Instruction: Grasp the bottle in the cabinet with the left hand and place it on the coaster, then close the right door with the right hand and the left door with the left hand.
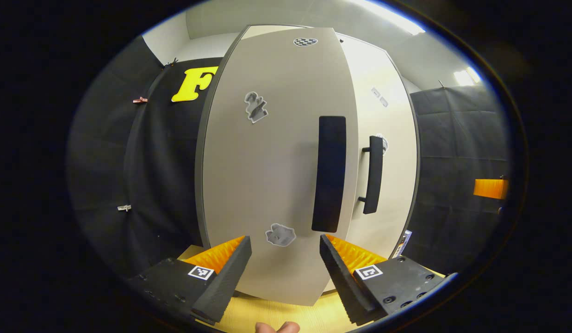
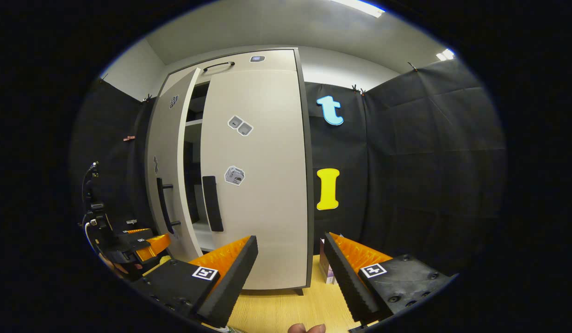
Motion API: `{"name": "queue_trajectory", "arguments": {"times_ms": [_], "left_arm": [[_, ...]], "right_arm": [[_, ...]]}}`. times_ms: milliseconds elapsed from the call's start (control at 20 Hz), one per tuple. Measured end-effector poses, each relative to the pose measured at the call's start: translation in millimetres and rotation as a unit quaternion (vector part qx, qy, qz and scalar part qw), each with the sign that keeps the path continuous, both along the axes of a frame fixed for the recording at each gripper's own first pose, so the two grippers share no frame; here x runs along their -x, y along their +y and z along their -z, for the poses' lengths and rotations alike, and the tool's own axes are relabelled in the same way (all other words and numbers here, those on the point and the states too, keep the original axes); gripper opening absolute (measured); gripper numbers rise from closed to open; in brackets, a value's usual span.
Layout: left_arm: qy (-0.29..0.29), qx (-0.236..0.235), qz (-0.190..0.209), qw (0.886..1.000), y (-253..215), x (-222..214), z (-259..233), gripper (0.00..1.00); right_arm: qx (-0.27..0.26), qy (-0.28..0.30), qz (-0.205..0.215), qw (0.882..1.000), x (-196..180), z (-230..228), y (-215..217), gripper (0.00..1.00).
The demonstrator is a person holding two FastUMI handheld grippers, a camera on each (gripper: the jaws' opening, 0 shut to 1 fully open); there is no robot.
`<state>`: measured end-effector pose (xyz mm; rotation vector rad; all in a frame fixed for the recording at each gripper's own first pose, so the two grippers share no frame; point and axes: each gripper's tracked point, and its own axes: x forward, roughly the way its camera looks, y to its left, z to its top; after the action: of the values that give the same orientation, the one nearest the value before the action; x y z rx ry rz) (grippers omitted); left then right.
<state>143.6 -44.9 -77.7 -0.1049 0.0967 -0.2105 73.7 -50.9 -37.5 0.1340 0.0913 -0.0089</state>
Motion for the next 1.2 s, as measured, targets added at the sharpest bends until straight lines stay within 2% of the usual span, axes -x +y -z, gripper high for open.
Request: {"name": "queue_trajectory", "arguments": {"times_ms": [350, 600, 700, 1200], "left_arm": [[-0.016, -0.019, 0.012, 1.000, 14, 56, -26, 0.93], [-0.028, -0.005, 0.015, 0.999, 28, 95, -45, 0.97], [-0.032, -0.006, 0.015, 0.999, 35, 108, -49, 0.95], [-0.033, -0.016, 0.003, 0.999, 61, 154, -49, 0.95]], "right_arm": [[0.000, -0.020, -0.016, 1.000, 15, -16, 23, 0.95], [-0.003, -0.028, -0.023, 0.999, 31, -24, 37, 0.95], [-0.006, -0.031, -0.025, 0.999, 39, -26, 42, 0.95], [-0.007, -0.036, -0.034, 0.999, 64, -31, 55, 0.95]]}}
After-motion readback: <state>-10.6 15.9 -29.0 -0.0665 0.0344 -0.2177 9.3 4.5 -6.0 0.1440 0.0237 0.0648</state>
